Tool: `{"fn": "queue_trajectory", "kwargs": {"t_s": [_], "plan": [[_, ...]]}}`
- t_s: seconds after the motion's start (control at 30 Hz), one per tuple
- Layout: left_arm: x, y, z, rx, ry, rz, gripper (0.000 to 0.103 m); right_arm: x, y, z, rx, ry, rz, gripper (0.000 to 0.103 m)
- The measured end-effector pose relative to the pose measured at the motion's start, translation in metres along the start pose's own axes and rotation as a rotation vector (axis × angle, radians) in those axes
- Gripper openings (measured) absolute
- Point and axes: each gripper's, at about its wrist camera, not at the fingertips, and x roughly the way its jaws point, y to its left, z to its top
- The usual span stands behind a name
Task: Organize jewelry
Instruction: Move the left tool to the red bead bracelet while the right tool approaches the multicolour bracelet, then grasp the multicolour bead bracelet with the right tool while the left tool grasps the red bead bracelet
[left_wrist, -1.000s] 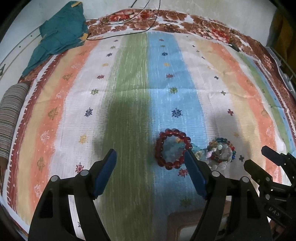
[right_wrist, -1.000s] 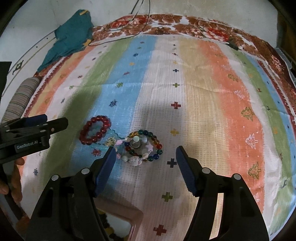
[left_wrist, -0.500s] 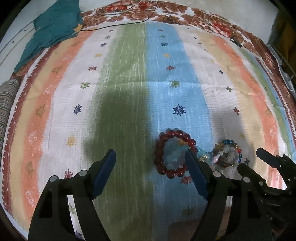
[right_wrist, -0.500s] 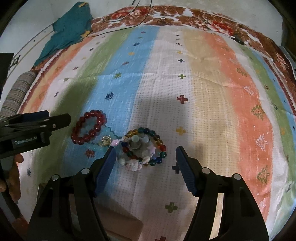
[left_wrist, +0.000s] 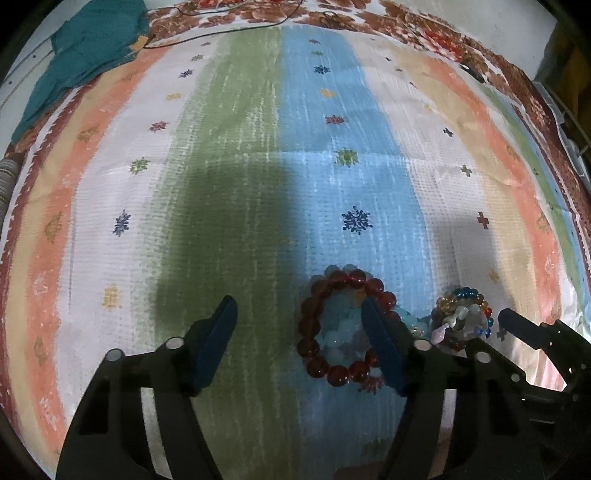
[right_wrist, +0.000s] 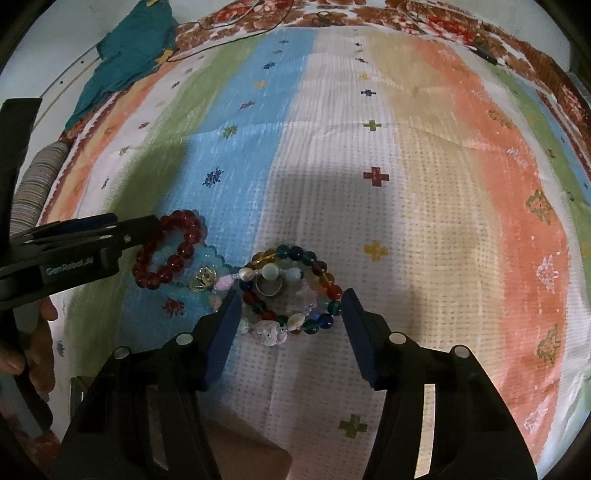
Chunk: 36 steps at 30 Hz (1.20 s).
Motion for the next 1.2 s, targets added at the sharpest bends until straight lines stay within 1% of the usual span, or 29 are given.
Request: {"fn": "queue_trajectory", "kwargs": {"t_s": [0.03, 0.1, 0.2, 0.27, 0.37, 0.43, 0.5, 0.57, 0.6, 0.67, 0.73, 1.03, 1.2], "plan": [[0.002, 0.0, 0.0, 0.002, 0.005, 0.0, 0.062, 0.001, -0.001, 0.0, 0.004, 0.007, 0.004, 0.051], [0.006, -0.001, 0.0, 0.008, 0.017, 0.0, 0.054, 0.002, -0.002, -0.001, 0.01, 0.01, 0.009, 0.048], [0.011, -0.002, 0.0, 0.013, 0.028, -0.006, 0.049, 0.002, -0.003, 0.0, 0.014, 0.011, 0.013, 0.043], [0.013, -0.002, 0.001, 0.016, 0.033, -0.006, 0.045, 0.001, -0.003, 0.0, 0.015, 0.012, 0.02, 0.037], [0.016, -0.003, 0.001, 0.025, 0.033, 0.003, 0.042, 0.004, -0.002, -0.001, 0.01, 0.022, 0.022, 0.035], [0.017, -0.004, 0.001, 0.033, 0.032, 0.008, 0.037, 0.006, -0.002, -0.001, 0.005, 0.022, 0.015, 0.032], [0.018, -0.005, 0.001, 0.04, 0.032, 0.014, 0.03, 0.006, -0.004, -0.001, 0.009, 0.022, 0.014, 0.029], [0.02, -0.005, 0.001, 0.043, 0.032, 0.018, 0.029, 0.008, -0.005, 0.0, 0.01, 0.022, 0.01, 0.025], [0.02, -0.006, 0.0, 0.047, 0.033, 0.019, 0.027, 0.008, -0.005, 0.0, 0.01, 0.022, 0.009, 0.024], [0.022, -0.005, -0.001, 0.052, 0.035, 0.031, 0.02, 0.01, -0.006, -0.001, 0.007, 0.029, 0.01, 0.016], [0.022, -0.002, -0.001, 0.047, 0.035, 0.039, 0.014, 0.015, -0.007, -0.003, 0.012, 0.045, 0.016, 0.013], [0.014, 0.001, -0.001, 0.031, 0.032, 0.001, 0.013, 0.009, -0.006, -0.003, 0.0, 0.02, -0.005, 0.009], [0.007, -0.003, -0.004, 0.048, 0.021, 0.014, 0.013, 0.0, -0.001, -0.001, -0.019, 0.0, -0.015, 0.009]]}}
